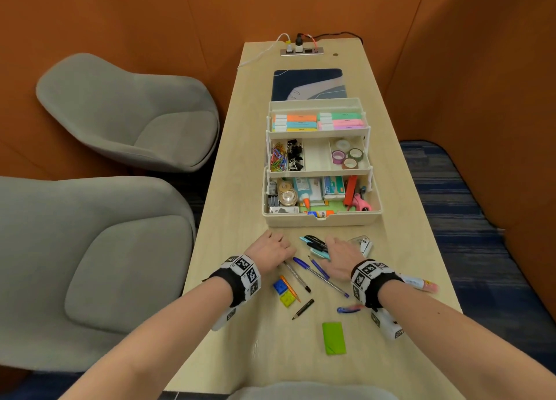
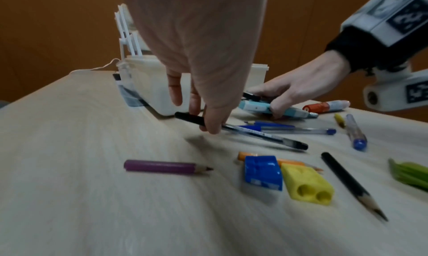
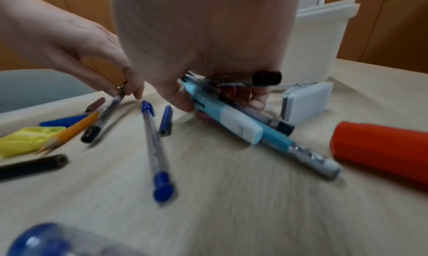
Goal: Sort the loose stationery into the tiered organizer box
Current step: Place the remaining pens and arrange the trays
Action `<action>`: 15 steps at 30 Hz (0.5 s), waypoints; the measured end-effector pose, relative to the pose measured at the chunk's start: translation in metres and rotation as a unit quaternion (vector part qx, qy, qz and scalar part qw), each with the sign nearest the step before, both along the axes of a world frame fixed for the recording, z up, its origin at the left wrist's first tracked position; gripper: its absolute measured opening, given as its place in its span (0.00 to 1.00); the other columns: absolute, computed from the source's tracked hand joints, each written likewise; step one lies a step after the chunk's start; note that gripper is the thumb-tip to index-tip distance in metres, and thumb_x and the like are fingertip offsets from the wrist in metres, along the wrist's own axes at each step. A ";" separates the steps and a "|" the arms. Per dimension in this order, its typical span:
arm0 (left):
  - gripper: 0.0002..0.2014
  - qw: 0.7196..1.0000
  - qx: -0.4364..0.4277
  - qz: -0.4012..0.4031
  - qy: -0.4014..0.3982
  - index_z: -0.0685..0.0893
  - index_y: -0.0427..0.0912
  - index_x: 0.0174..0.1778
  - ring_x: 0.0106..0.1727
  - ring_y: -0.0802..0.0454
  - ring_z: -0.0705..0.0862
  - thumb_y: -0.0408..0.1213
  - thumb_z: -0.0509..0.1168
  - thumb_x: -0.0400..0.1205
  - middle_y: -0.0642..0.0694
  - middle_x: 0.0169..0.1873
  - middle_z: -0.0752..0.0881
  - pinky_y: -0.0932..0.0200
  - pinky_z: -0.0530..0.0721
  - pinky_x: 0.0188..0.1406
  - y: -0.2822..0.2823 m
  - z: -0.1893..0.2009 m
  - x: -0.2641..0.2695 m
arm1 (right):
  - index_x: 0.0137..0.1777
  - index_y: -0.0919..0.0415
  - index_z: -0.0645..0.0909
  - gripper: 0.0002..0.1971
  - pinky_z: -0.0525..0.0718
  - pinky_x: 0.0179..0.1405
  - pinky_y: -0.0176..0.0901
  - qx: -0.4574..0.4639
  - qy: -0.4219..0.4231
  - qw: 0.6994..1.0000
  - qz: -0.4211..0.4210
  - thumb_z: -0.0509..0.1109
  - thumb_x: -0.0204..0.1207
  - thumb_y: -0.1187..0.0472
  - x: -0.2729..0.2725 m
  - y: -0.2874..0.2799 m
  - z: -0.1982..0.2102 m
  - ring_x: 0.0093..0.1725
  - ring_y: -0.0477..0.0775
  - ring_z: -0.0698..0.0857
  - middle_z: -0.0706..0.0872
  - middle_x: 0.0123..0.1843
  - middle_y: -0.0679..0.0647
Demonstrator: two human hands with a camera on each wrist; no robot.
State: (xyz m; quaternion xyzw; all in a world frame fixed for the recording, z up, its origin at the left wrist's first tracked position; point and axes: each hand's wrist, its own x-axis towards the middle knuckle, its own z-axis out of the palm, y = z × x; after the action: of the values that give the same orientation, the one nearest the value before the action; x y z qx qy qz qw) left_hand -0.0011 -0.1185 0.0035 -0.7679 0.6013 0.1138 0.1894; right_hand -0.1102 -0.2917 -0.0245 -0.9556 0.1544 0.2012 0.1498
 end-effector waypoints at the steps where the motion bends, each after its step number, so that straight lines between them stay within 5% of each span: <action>1: 0.19 1.000 -0.008 -0.004 -0.005 0.72 0.43 0.68 0.64 0.45 0.74 0.31 0.64 0.81 0.44 0.63 0.80 0.50 0.69 0.64 0.000 0.003 0.001 | 0.56 0.60 0.67 0.14 0.77 0.48 0.49 0.027 -0.002 1.000 -0.010 0.62 0.77 0.53 0.000 -0.001 0.001 0.51 0.60 0.81 0.80 0.56 0.60; 8: 0.17 0.987 -0.101 0.088 0.092 0.71 0.43 0.63 0.50 0.46 0.82 0.26 0.61 0.80 0.45 0.56 0.80 0.56 0.76 0.52 0.031 0.017 0.000 | 0.52 0.59 0.63 0.10 0.76 0.39 0.47 0.152 -0.056 0.982 -0.099 0.62 0.78 0.61 -0.007 -0.011 0.015 0.41 0.59 0.80 0.79 0.44 0.56; 11: 0.17 0.961 -0.152 0.181 0.147 0.71 0.45 0.64 0.49 0.49 0.81 0.26 0.58 0.80 0.47 0.58 0.78 0.59 0.77 0.47 0.056 0.013 -0.003 | 0.61 0.62 0.71 0.14 0.83 0.49 0.53 0.205 -0.072 0.965 -0.148 0.64 0.78 0.60 -0.012 -0.007 0.016 0.46 0.60 0.84 0.82 0.47 0.57; 15: 0.09 0.903 -0.231 0.323 0.165 0.70 0.44 0.58 0.39 0.47 0.80 0.31 0.53 0.84 0.46 0.53 0.77 0.55 0.77 0.40 0.083 0.005 -0.017 | 0.64 0.56 0.73 0.17 0.83 0.43 0.45 0.151 -0.051 0.982 -0.096 0.66 0.77 0.53 -0.024 0.022 0.007 0.46 0.54 0.84 0.85 0.50 0.54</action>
State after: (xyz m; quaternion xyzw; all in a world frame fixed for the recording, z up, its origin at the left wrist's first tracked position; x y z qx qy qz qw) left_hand -0.0181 -0.0358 0.0081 -0.9123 0.3524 0.1520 -0.1427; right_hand -0.1343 -0.2693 -0.0171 -0.9118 0.2052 0.1574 0.3189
